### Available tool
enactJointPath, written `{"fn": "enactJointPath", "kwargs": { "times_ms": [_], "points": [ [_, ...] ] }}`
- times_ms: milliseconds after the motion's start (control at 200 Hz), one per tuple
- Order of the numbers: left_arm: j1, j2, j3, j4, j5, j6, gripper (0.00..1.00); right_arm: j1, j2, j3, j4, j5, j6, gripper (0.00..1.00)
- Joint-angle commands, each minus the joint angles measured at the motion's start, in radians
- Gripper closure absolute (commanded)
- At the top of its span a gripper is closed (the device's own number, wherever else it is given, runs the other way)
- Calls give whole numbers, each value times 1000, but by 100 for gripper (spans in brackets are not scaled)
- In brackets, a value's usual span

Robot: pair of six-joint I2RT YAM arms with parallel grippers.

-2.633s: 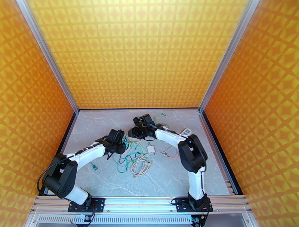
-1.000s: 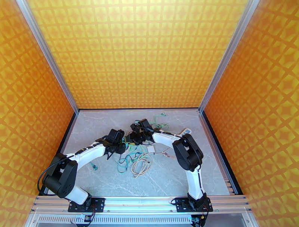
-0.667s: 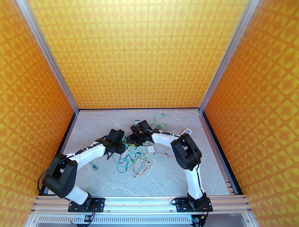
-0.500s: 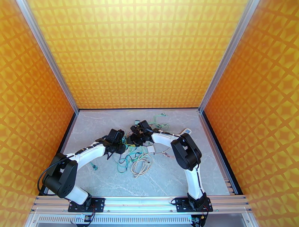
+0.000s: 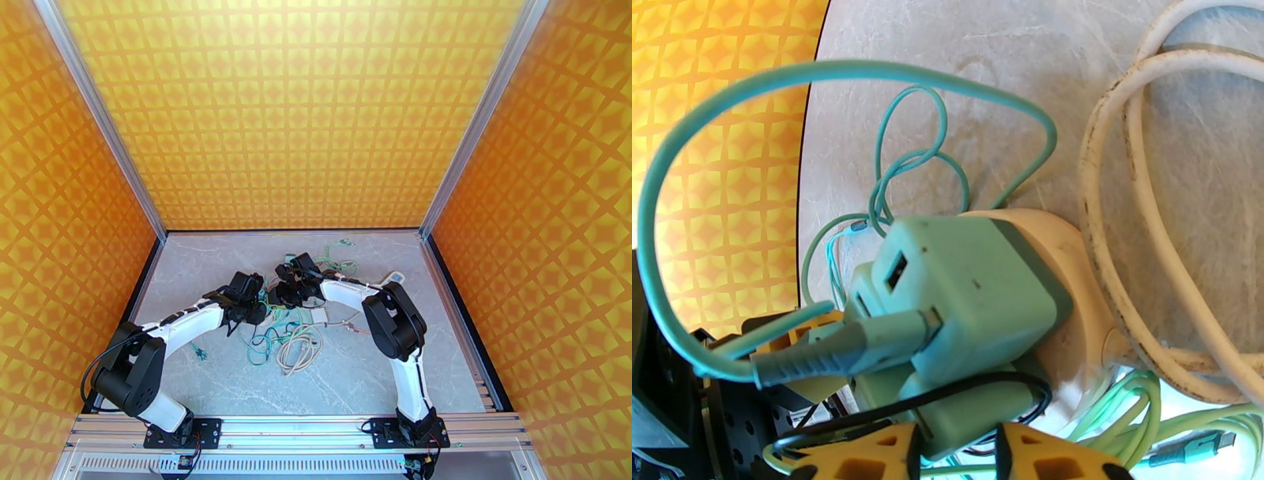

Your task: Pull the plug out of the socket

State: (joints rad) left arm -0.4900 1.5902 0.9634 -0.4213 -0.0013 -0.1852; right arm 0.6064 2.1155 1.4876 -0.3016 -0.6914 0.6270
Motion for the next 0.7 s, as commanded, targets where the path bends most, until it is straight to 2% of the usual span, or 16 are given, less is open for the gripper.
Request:
{"fn": "enactJointPath", "kwargs": {
  "times_ms": [0,310,500,695],
  "points": [
    [-27,4,-13,50,-21,-4,78,16,47,-42,-159,133,-9,70],
    [-83,-47,-20,36,-146,15,80,16,46,-41,-159,158,8,71],
    [-95,-52,-15,17,-148,-9,80,16,45,-44,-159,169,7,73],
    [-78,-85,-12,18,-107,-54,86,16,45,-53,-166,180,2,73]
  ]
}}
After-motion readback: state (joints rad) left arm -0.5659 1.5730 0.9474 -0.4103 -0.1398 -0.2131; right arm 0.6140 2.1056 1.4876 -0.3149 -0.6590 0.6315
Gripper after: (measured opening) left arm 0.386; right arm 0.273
